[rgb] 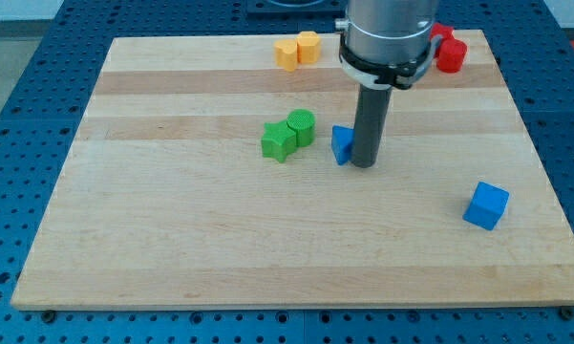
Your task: Point your arm towards the blue cube
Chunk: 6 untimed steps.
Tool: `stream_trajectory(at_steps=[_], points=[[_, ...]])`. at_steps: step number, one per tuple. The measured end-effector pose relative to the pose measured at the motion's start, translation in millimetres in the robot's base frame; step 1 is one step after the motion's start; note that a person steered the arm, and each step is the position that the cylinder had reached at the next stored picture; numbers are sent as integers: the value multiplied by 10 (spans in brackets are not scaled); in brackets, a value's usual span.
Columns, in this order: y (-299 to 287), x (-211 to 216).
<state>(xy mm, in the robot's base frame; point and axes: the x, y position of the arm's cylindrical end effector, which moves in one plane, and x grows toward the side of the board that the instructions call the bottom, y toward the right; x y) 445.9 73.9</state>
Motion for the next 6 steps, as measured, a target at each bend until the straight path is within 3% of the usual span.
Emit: stream_trajectory(at_steps=[2, 5, 6], points=[[-250, -67], [95, 928], [657, 1175]])
